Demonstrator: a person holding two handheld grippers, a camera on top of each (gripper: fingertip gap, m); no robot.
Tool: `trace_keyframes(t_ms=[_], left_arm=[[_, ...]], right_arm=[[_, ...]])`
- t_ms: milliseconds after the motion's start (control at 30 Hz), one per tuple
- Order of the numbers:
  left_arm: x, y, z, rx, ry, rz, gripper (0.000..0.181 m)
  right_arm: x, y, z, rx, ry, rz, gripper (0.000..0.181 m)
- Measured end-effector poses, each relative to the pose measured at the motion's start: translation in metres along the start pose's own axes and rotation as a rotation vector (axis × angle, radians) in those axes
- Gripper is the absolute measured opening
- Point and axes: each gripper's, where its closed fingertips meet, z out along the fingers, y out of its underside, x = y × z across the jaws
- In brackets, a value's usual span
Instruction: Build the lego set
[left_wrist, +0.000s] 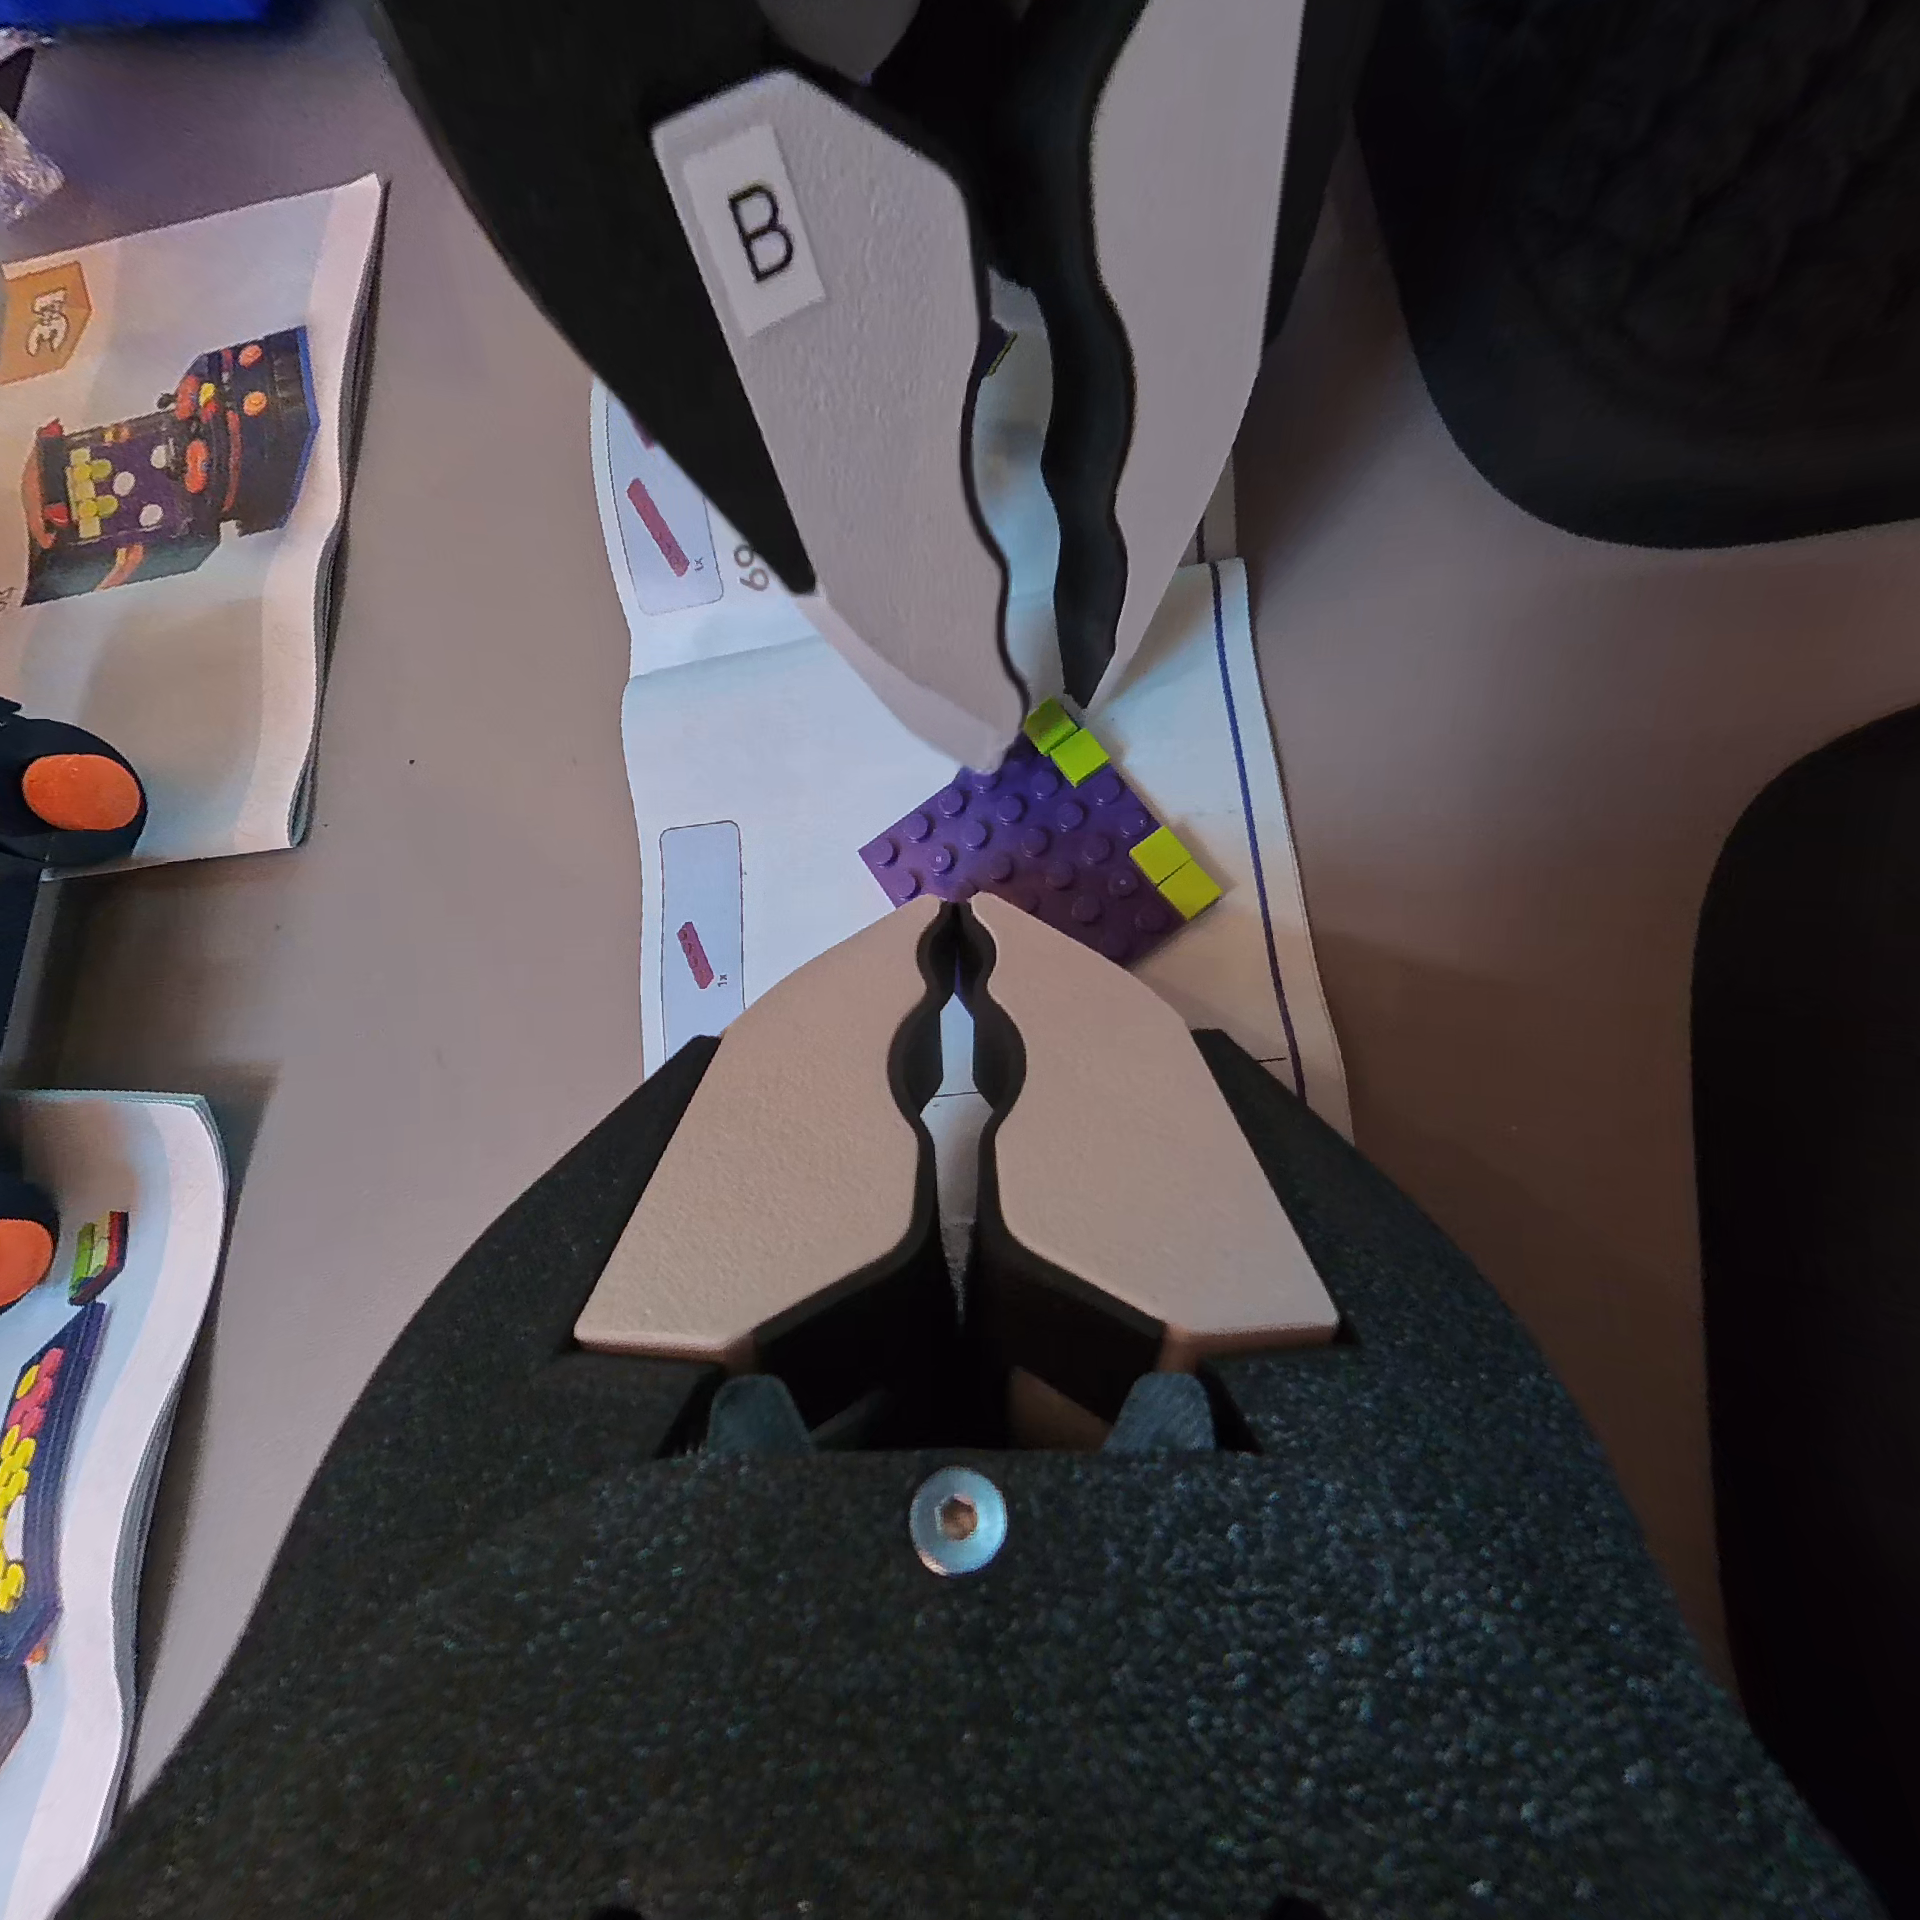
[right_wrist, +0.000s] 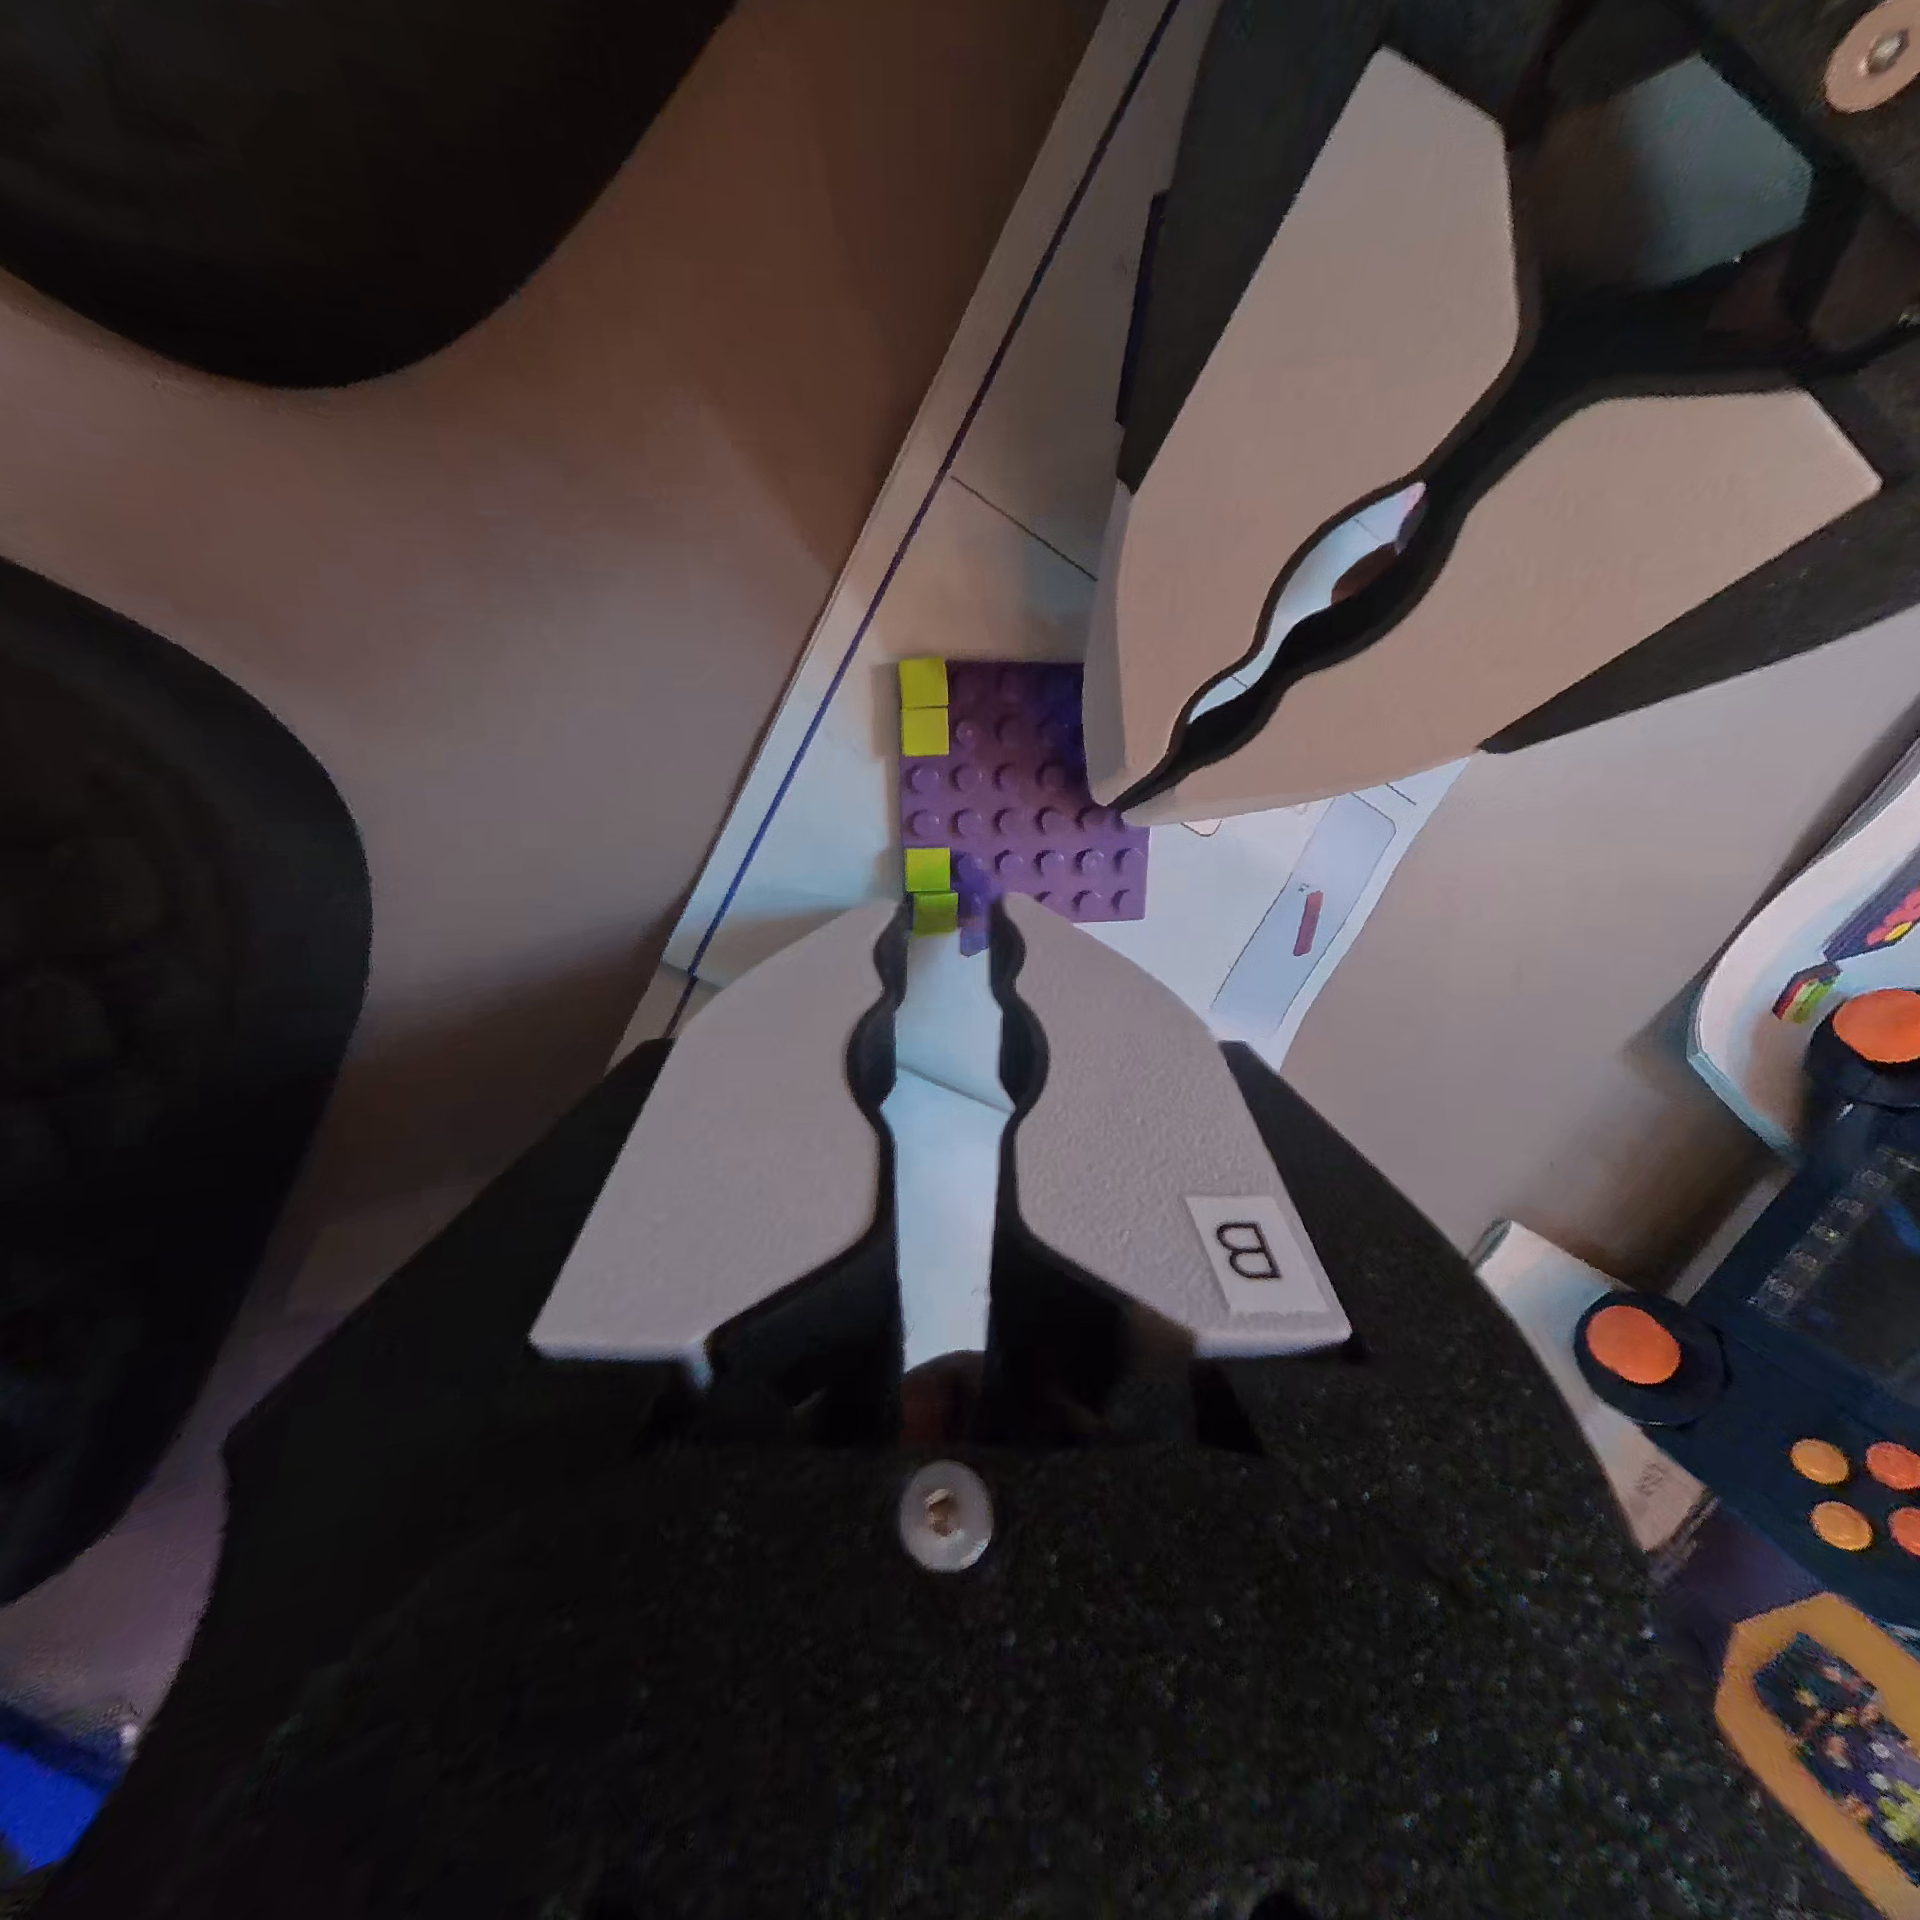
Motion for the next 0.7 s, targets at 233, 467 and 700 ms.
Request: trace_keyframes(t_ms=[233, 467, 700], left_arm=[[0.0002, 0.0001, -0.0001, 0.002, 0.000, -0.001, 0.000], [0.0002, 0.0002, -0.0001, -0.002, -0.002, 0.002, 0.000], [0.0003, 0.0002, -0.0001, 0.004, 0.001, -0.003, 0.000]], right_arm=[[0.0013, 0.0027, -0.0073, 0.087, 0.022, 0.438, 0.000], [0.0016, 0.0010, -0.0037, 0.165, 0.021, 0.507, 0.000], [-0.0027, 0.0004, 0.0000, 0.136, -0.005, 0.473, 0.000]])
